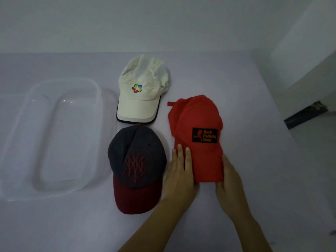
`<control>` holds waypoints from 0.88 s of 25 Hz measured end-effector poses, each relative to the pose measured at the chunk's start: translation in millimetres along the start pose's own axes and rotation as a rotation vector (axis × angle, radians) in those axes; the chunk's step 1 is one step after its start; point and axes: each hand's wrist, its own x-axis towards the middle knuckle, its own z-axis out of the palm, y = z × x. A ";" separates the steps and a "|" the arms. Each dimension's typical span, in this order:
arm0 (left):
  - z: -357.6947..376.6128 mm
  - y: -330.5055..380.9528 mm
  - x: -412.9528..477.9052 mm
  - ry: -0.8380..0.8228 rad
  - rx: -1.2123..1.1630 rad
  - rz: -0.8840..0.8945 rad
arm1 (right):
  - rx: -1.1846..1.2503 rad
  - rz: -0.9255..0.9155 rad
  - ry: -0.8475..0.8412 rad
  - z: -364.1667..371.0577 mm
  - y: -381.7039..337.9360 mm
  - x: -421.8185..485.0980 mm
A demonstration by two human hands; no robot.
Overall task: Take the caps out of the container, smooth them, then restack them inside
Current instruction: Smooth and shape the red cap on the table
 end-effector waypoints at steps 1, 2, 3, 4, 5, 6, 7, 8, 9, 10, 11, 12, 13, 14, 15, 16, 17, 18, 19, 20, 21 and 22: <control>1.3 2.5 4.1 0.020 -0.008 -0.031 | -0.025 -0.009 0.029 0.0 0.7 -0.9; 1.2 3.5 7.3 0.059 -0.021 -0.021 | -0.054 -0.021 0.054 -3.6 -5.9 -1.3; 1.0 4.2 8.3 0.114 -0.025 0.013 | -0.074 -0.048 0.071 -6.1 -6.3 0.3; 3.4 5.4 8.5 0.172 -0.012 0.046 | -0.082 -0.044 0.078 -11.1 -10.2 1.8; 3.4 6.5 7.0 0.207 -0.002 0.087 | -0.078 -0.038 0.077 -13.6 -9.8 3.5; 2.6 6.8 4.9 0.231 -0.003 0.135 | -0.063 -0.025 0.071 -17.4 -14.5 4.9; -0.8 8.0 2.5 0.230 -0.046 0.159 | -0.027 -0.038 0.068 -17.6 -15.5 7.0; -4.1 8.7 1.5 0.229 -0.106 0.169 | 0.024 -0.054 0.064 -17.6 -17.9 7.8; -7.8 10.1 1.2 0.229 -0.184 0.182 | 0.084 -0.076 0.069 -15.9 -19.5 7.2; -11.9 11.8 1.9 0.236 -0.262 0.181 | 0.141 -0.083 0.080 -15.0 -24.7 5.2; -14.0 13.3 2.6 0.258 -0.326 0.165 | 0.211 -0.079 0.088 -14.5 -28.4 2.9; -16.7 15.5 1.7 0.263 -0.402 0.149 | 0.288 -0.049 0.094 -15.3 -33.5 0.8; -18.5 17.7 0.8 0.256 -0.495 0.143 | 0.368 -0.026 0.104 -16.7 -37.4 -1.1; -20.7 20.3 -0.9 0.236 -0.608 0.142 | 0.412 -0.020 0.123 -19.8 -43.7 -3.3; -24.4 22.7 -3.3 0.214 -0.727 0.132 | 0.439 -0.032 0.140 -20.3 -48.3 -5.8; -28.9 23.9 -6.5 0.195 -0.836 0.114 | 0.454 -0.057 0.154 -20.3 -55.3 -7.8; -32.7 24.5 -9.7 0.174 -0.928 0.098 | 0.490 -0.076 0.154 -20.8 -63.2 -8.4; -36.8 25.9 -12.5 0.152 -0.990 0.084 | 0.529 -0.079 0.151 -22.7 -71.0 -9.7; -41.4 28.8 -15.6 0.135 -1.021 0.070 | 0.606 -0.091 0.146 -23.5 -76.6 -10.8; -45.7 33.4 -18.3 0.124 -1.044 0.051 | 0.684 -0.104 0.136 -25.3 -84.0 -12.0; -49.0 38.2 -20.3 0.115 -1.069 0.036 | 0.762 -0.095 0.139 -24.0 -89.8 -12.1; -51.8 43.0 -22.1 0.107 -1.093 0.024 | 0.817 -0.082 0.128 -30.0 -96.6 -13.4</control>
